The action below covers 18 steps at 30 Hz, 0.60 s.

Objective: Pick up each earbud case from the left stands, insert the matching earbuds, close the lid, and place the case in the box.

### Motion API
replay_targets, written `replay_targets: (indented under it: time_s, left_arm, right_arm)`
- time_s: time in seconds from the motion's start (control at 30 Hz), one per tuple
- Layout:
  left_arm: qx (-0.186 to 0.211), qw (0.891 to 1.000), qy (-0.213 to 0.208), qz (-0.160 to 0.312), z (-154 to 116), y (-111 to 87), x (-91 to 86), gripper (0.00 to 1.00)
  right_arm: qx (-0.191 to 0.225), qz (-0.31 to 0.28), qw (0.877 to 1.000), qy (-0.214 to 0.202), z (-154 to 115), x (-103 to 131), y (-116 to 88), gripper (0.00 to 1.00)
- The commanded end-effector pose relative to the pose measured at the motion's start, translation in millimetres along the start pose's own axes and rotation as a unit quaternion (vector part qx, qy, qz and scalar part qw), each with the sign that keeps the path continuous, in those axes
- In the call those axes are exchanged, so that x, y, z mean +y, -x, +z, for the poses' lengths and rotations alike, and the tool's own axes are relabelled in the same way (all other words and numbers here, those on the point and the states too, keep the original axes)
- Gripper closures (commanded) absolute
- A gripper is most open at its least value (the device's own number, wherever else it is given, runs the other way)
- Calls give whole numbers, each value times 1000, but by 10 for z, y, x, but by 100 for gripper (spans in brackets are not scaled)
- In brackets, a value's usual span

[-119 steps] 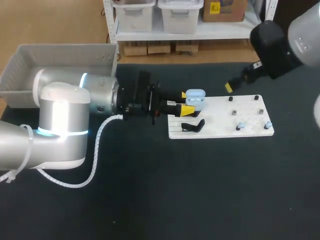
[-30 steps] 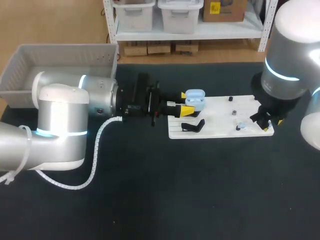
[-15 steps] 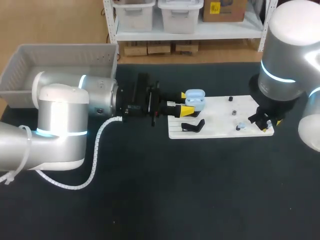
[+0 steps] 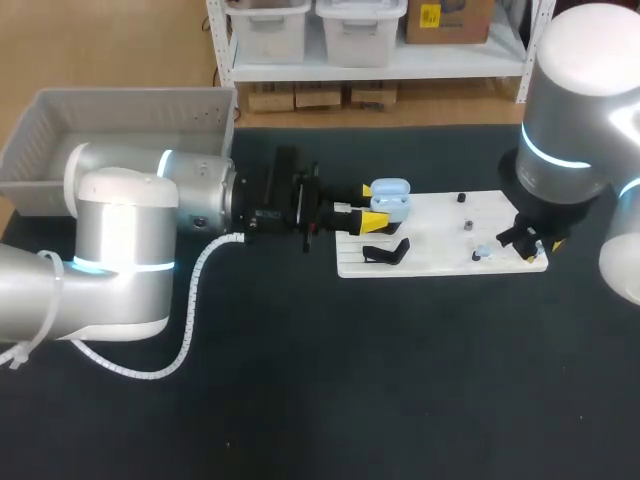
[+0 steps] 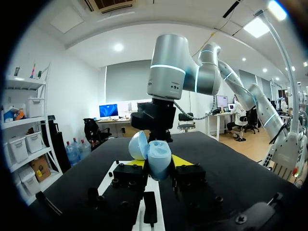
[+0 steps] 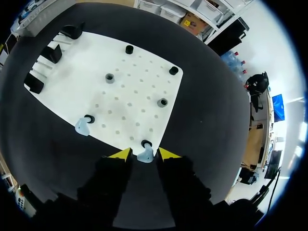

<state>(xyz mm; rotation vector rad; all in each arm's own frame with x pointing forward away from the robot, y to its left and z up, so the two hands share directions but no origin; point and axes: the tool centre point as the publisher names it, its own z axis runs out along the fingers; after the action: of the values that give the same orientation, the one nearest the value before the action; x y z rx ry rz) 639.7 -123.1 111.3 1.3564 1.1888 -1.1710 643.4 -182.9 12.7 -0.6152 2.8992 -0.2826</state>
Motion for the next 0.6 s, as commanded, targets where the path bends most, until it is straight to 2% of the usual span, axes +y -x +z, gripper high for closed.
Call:
replay_targets:
  time_s: [0.03,0.3,0.47,0.53,0.57,0.6]
  left_arm:
    - [-1,1000,3,1,0,-9,-14,100]
    - [-1,1000,3,1,0,-9,-14,100]
    - [-1,1000,3,1,0,-9,-14,100]
    - [-1,1000,3,1,0,-9,-14,100]
    - [-1,1000,3,1,0,-9,-14,100]
    - [-1,1000,3,1,0,-9,-14,100]
  right_arm:
    - [-3,1,1000,-1,14,3,-8,68]
    - [-2,1,1000,0,25,1,2,70]
    - [-1,1,1000,0,34,0,5,78]
    - [-1,1,1000,-1,36,1,4,85]
    - [-1,1,1000,-1,36,1,4,100]
    - [-1,1,1000,-1,36,1,4,100]
